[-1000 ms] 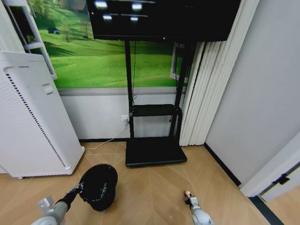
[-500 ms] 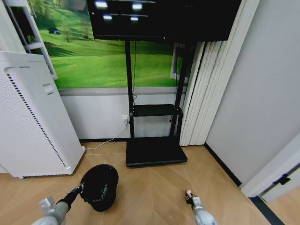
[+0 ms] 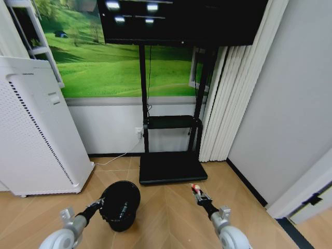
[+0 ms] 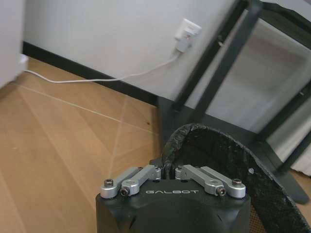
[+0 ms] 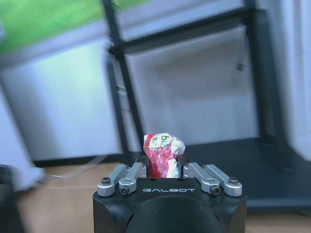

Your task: Pick up the trash bin and place the garbage on the floor into it.

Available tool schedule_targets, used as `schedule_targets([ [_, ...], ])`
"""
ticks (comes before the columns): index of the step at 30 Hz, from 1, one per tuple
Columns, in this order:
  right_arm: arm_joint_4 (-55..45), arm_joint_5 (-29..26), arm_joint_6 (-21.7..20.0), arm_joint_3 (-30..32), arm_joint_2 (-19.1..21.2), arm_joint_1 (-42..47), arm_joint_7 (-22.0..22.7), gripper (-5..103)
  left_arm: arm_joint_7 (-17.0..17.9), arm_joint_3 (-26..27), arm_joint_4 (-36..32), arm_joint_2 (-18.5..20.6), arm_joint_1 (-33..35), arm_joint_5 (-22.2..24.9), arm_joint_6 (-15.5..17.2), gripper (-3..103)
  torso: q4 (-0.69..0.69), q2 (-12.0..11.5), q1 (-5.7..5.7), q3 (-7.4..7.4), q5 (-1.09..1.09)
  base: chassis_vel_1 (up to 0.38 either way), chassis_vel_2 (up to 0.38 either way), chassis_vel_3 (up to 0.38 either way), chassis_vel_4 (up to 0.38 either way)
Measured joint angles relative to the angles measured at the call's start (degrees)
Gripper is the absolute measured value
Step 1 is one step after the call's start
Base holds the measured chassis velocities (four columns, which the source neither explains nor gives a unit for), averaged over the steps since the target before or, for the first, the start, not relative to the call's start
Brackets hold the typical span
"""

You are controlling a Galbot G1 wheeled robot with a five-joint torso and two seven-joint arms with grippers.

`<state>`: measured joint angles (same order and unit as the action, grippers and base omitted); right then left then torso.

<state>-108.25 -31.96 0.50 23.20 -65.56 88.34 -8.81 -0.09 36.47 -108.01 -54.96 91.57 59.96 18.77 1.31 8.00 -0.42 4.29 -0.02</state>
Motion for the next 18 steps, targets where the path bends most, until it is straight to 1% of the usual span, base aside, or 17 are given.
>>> schedule_targets([
  [2, -3.8, -1.7, -0.1, -1.4, 0.3, 2.8, -1.1, 28, -1.7, -3.3, 0.2, 1.4, -1.7, 0.1, 0.3, 7, 0.00, 0.0, 0.00, 0.00, 0.03, 0.000, 0.000, 0.000, 0.000],
  [3, -3.8, -1.7, -0.1, -1.4, 0.3, 2.8, -1.1, 28, -1.7, -3.3, 0.2, 1.4, -1.7, 0.1, 0.3, 7, 0.00, 0.0, 0.00, 0.00, 0.03, 0.000, 0.000, 0.000, 0.000],
  [4, -4.5, -1.5, 0.0, -2.0, 0.1, 3.5, -1.9, 28, -2.3, -5.0, 0.6, 2.0, -2.8, 0.1, 0.3, 7, 0.01, 0.0, 0.00, 0.00, 0.02, 0.000, 0.000, 0.000, 0.000],
  [5, -4.8, -1.0, 0.5, -2.4, -0.3, 4.0, -2.6, 28, -2.5, -7.0, 1.3, 2.5, -4.2, 0.0, 0.3, 7, 0.01, 0.0, 0.00, 0.00, 0.02, 0.000, 0.000, 0.000, 0.000],
  [6, -4.8, -1.0, 0.5, -2.4, -0.3, 4.0, -2.6, 28, -2.5, -7.0, 1.3, 2.5, -4.2, 0.0, 0.3, 7, 0.01, 0.0, 0.00, 0.00, 0.02, 0.000, 0.000, 0.000, 0.000],
  [8, -4.8, -0.3, 0.9, -3.2, -1.3, 4.6, -2.7, 28, -2.2, -11.2, 2.8, 2.6, -7.8, 0.1, 0.0, 7, 0.00, 0.0, 0.00, 0.00, 0.00, 0.000, 0.000, 0.000, 0.000],
  [9, -4.8, -0.3, 0.9, -3.2, -1.3, 4.6, -2.7, 28, -2.2, -11.2, 2.8, 2.6, -7.8, 0.1, 0.0, 7, 0.00, 0.0, 0.00, 0.00, 0.00, 0.000, 0.000, 0.000, 0.000],
  [10, -4.6, -0.1, 1.0, -3.5, -1.7, 5.3, -2.8, 28, -1.9, -14.0, 3.9, 1.8, -10.6, 0.5, -0.4, 7, 0.00, 0.0, 0.00, 0.00, 0.00, 0.000, 0.000, 0.000, 0.000],
  [11, -4.6, -0.1, 1.0, -3.5, -1.7, 5.3, -2.8, 28, -1.9, -14.0, 3.9, 1.8, -10.6, 0.5, -0.4, 7, 0.00, 0.0, 0.00, 0.00, 0.00, 0.000, 0.000, 0.000, 0.000],
  [13, -4.5, 0.3, 1.6, -3.8, -1.7, 6.2, -3.4, 28, -1.7, -17.8, 5.7, 0.8, -14.1, 0.6, -0.8, 7, 0.01, 0.0, 0.00, 0.01, 0.02, 0.000, 0.000, 0.000, 0.000],
  [15, -5.3, 0.6, 1.6, -3.9, -1.3, 7.3, -3.8, 28, -2.6, -22.1, 9.2, -0.7, -18.2, -1.5, -1.6, 7, 0.01, 0.0, 0.00, 0.01, 0.02, 0.000, 0.000, 0.000, 0.000],
  [16, -5.3, 0.6, 1.6, -3.9, -1.3, 7.3, -3.8, 28, -2.6, -22.1, 9.2, -0.7, -18.2, -1.5, -1.6, 7, 0.01, 0.0, 0.00, 0.01, 0.02, 0.000, 0.000, 0.000, 0.000],
  [18, -6.5, 0.3, 1.4, -4.1, -1.1, 7.9, -3.9, 28, -3.1, -24.9, 11.1, -1.4, -20.6, -2.6, -1.6, 7, 0.02, 0.0, 0.00, 0.01, 0.01, 0.000, 0.000, 0.000, 0.000],
])
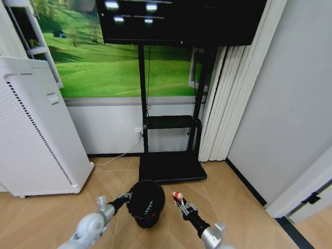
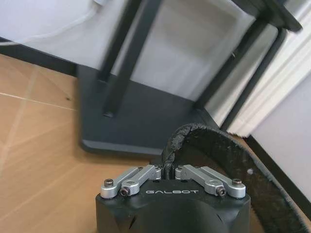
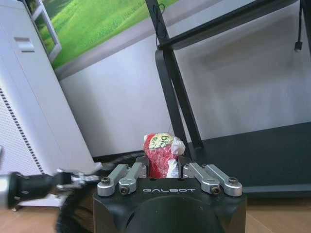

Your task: Pick up the trash bin and place the garbage on the floor into it.

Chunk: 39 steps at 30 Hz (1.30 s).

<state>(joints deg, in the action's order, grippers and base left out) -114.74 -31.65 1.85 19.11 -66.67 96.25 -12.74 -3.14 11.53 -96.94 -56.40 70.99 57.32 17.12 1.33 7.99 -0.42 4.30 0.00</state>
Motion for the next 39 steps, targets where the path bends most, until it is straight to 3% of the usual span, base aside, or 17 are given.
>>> schedule_targets([
  [7, 0.5, 0.3, 0.4, -0.3, 1.4, -0.2, -1.5, 28, -4.4, -6.3, 3.5, -0.2, -4.1, -2.1, -0.3, 7, -0.02, 0.0, 0.00, 0.00, -0.01, 0.000, 0.000, 0.000, 0.000],
  [9, 1.5, 0.6, 0.5, -0.8, 1.7, -1.0, -1.9, 28, -8.2, -8.4, 3.7, -0.1, -5.4, -2.1, -1.0, 7, -0.02, 0.0, 0.00, 0.00, -0.01, 0.000, 0.000, 0.000, 0.000],
  [13, 2.6, 1.0, 0.6, -1.4, 1.1, -1.7, -2.0, 28, -12.1, -9.4, 3.4, 0.2, -6.6, -1.7, -1.6, 7, -0.02, 0.0, 0.00, 0.00, 0.00, 0.000, 0.000, 0.000, 0.000],
  [24, 4.2, 1.5, 0.9, -3.2, -0.3, -2.4, -2.0, 25, -16.0, -9.0, 2.0, 1.2, -6.0, -0.9, -1.9, 7, -0.02, 0.0, 0.00, 0.00, 0.00, 0.000, 0.000, 0.000, 0.000],
  [32, 4.0, 1.0, 0.6, -3.9, -0.6, -1.6, -2.2, 55, -16.6, -8.2, 1.2, 0.6, -4.5, -1.2, -2.0, 7, -0.02, 0.0, 0.00, 0.00, 0.00, 0.000, 0.000, 0.000, 0.000],
  [39, 1.8, 1.4, 0.6, -2.1, -0.3, -0.3, -2.3, 83, -13.7, -7.3, 1.9, 0.0, -4.4, -2.9, -2.6, 7, 0.00, 0.0, 0.00, 0.00, 0.00, 0.000, 0.000, 0.000, 0.000],
])
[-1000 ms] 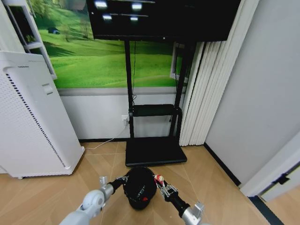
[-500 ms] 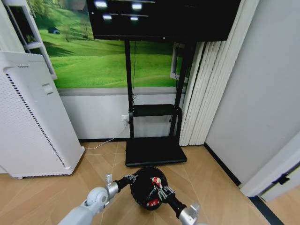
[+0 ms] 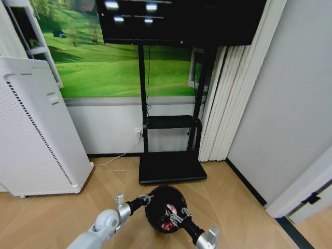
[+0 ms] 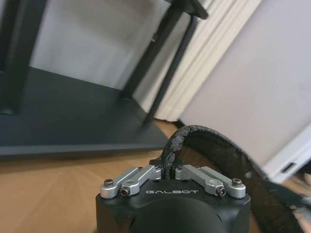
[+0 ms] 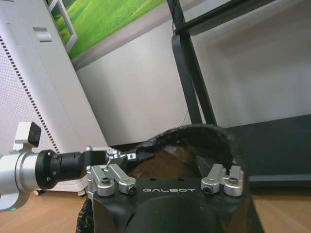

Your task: Pick up the trash bin and place the garbage on the floor into it.

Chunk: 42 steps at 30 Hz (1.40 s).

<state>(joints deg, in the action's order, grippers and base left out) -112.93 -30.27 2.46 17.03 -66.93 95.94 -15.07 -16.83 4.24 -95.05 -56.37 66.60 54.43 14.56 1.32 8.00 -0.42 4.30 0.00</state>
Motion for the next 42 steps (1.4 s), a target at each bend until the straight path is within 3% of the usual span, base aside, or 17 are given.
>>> schedule_targets([
  [2, -1.0, -0.2, 0.1, 0.8, -0.3, 0.4, 0.7, 88, 1.1, 1.0, 0.4, 0.0, 0.4, -0.8, -0.2, 7, 0.00, 0.0, 0.00, 0.00, 0.01, 0.000, 0.000, 0.000, 0.000],
  [4, -3.6, -2.1, -1.0, 3.0, -0.9, 1.6, 3.1, 97, 5.5, 4.9, -1.3, 0.4, 2.6, 0.6, 0.2, 7, 0.00, 0.0, 0.00, 0.00, 0.01, 0.000, 0.000, 0.000, 0.000],
  [5, -3.6, -2.1, -1.0, 3.0, -0.9, 1.6, 3.1, 97, 5.5, 4.9, -1.3, 0.4, 2.6, 0.6, 0.2, 7, 0.00, 0.0, 0.00, 0.00, 0.01, 0.000, 0.000, 0.000, 0.000],
  [8, -5.6, -5.5, -3.7, 5.7, -1.9, 2.7, 8.3, 100, 10.3, 11.0, -6.4, 1.1, 7.2, 4.9, 1.1, 7, -0.02, 0.0, 0.00, -0.01, -0.02, 0.000, 0.000, 0.000, 0.000],
  [10, -6.6, -8.8, -8.5, 8.1, -3.2, 2.8, 17.3, 100, 13.5, 16.7, -10.2, 1.9, 12.0, 5.7, 1.3, 7, 0.00, 0.0, 0.00, -0.01, 0.03, 0.000, 0.000, 0.000, 0.000],
  [11, -6.6, -8.8, -8.5, 8.1, -3.2, 2.8, 17.3, 100, 13.5, 16.7, -10.2, 1.9, 12.0, 5.7, 1.3, 7, 0.00, 0.0, 0.00, -0.01, 0.03, 0.000, 0.000, 0.000, 0.000],
  [14, -7.2, -11.8, -12.3, 10.5, -4.5, 2.3, 25.7, 100, 17.6, 25.3, -15.1, 1.4, 18.9, 5.2, 2.8, 7, -0.03, 0.0, 0.00, -0.01, 0.01, 0.000, 0.000, 0.000, 0.000],
  [17, -7.2, -11.3, -12.2, 11.2, -4.7, 2.2, 26.5, 100, 19.1, 28.1, -16.4, 0.9, 20.9, 4.8, 3.3, 7, -0.02, 0.0, 0.00, -0.01, 0.02, 0.000, 0.000, 0.000, 0.000],
  [20, -8.2, -10.1, -12.3, 13.7, -5.2, 2.9, 26.8, 100, 22.8, 37.6, -20.8, -2.1, 27.6, 0.1, 3.4, 7, -0.01, 0.0, 0.00, -0.01, 0.03, 0.000, 0.000, 0.000, 0.000],
  [21, -8.2, -10.1, -12.3, 13.7, -5.2, 2.9, 26.8, 100, 22.8, 37.6, -20.8, -2.1, 27.6, 0.1, 3.4, 7, -0.01, 0.0, 0.00, -0.01, 0.03, 0.000, 0.000, 0.000, 0.000],
  [22, -9.0, -9.3, -12.4, 15.2, -5.4, 3.6, 26.3, 100, 23.5, 42.8, -23.4, -4.2, 32.0, -1.2, 3.1, 7, -0.01, 0.0, 0.01, -0.01, 0.00, 0.000, 0.000, 0.000, 0.000],
  [23, -9.0, -9.3, -12.4, 15.2, -5.4, 3.6, 26.3, 100, 23.5, 42.8, -23.4, -4.2, 32.0, -1.2, 3.1, 7, -0.01, 0.0, 0.01, -0.01, 0.00, 0.000, 0.000, 0.000, 0.000],
  [24, -9.8, -8.0, -12.1, 16.4, -5.7, 4.3, 25.4, 100, 23.7, 48.1, -27.0, -6.9, 38.5, -0.8, 3.1, 7, -0.04, 0.0, 0.01, -0.01, -0.03, 0.000, 0.000, 0.000, 0.000],
  [25, -10.3, -7.3, -11.7, 16.8, -6.1, 4.7, 25.1, 100, 22.8, 51.6, -29.3, -8.8, 42.5, -0.1, 3.1, 7, -0.04, 0.0, 0.00, -0.01, 0.05, 0.000, 0.000, 0.000, 0.000],
  [26, -10.8, -6.8, -11.2, 17.0, -6.5, 5.1, 24.9, 100, 21.9, 54.1, -30.0, -9.9, 44.8, -0.2, 2.7, 7, -0.04, 0.0, 0.01, -0.01, -0.03, 0.000, 0.000, 0.000, 0.000],
  [33, -12.6, -1.8, -8.5, 18.1, -9.7, 8.4, 22.7, 100, 21.6, 60.2, -28.9, -10.0, 47.7, 1.3, 1.6, 7, 0.04, 0.0, 0.01, -0.01, 0.00, 0.009, 0.010, -0.010, -0.017],
  [42, -12.2, 0.5, -7.2, 16.8, -11.5, 8.6, 23.1, 100, 22.5, 62.9, -27.5, -10.7, 51.1, 3.9, 1.5, 7, -0.02, 0.0, 0.01, -0.01, 0.01, 0.131, 0.134, -0.133, -0.134],
])
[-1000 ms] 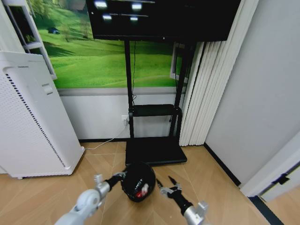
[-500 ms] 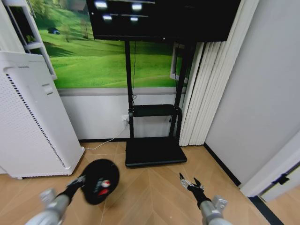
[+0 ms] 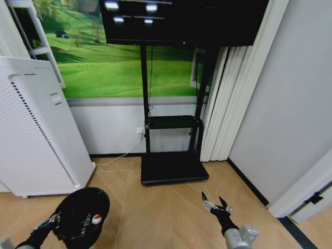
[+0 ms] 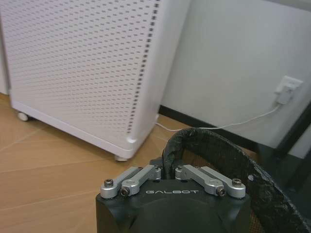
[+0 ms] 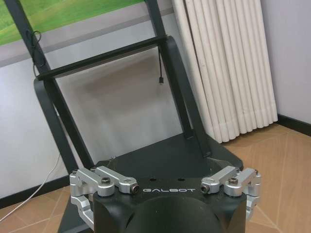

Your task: Pick up the trash bin and place the garbage on the floor into it.

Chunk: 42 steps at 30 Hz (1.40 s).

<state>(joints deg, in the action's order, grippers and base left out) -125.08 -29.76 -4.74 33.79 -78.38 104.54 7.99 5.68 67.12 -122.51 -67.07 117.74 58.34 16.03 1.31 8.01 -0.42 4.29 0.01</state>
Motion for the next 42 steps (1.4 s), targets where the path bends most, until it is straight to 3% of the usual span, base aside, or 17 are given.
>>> schedule_targets([
  [5, 1.9, 0.7, 1.2, -0.2, 1.0, -1.8, 0.0, 100, 2.0, 2.0, 0.3, 0.3, 1.5, 0.9, 1.7, 7, 0.00, 0.0, 0.00, 0.01, -0.02, 0.240, 0.221, -0.227, -0.216],
  [13, 4.1, 2.4, 4.0, -0.7, 1.8, -5.9, -1.8, 100, 2.0, 2.5, 0.3, -0.9, 4.9, 0.4, 2.2, 7, 0.01, 0.0, -0.01, 0.01, 0.04, 0.250, 0.224, -0.236, -0.237],
  [19, 6.9, 2.4, 6.8, -1.5, 1.8, -8.4, -2.9, 100, 2.0, 2.0, -0.4, -2.7, 6.7, -0.9, 2.7, 7, -0.02, 0.0, -0.01, 0.01, -0.03, 0.108, -0.033, -0.061, 0.008],
  [29, 8.6, 2.2, 7.7, -1.4, 2.0, -8.6, -3.2, 100, 1.8, -0.1, 1.9, -3.4, 5.5, -2.7, 3.6, 7, -0.01, 0.0, -0.01, 0.00, 0.00, 0.020, -0.087, -0.044, 0.068],
  [42, 9.5, 2.1, 8.8, -0.4, 2.0, -6.4, -3.4, 100, -2.7, -2.1, 9.3, -1.6, 1.3, -5.5, 2.8, 7, 0.02, 0.0, -0.01, 0.01, -0.01, 0.000, 0.000, 0.000, 0.000],
])
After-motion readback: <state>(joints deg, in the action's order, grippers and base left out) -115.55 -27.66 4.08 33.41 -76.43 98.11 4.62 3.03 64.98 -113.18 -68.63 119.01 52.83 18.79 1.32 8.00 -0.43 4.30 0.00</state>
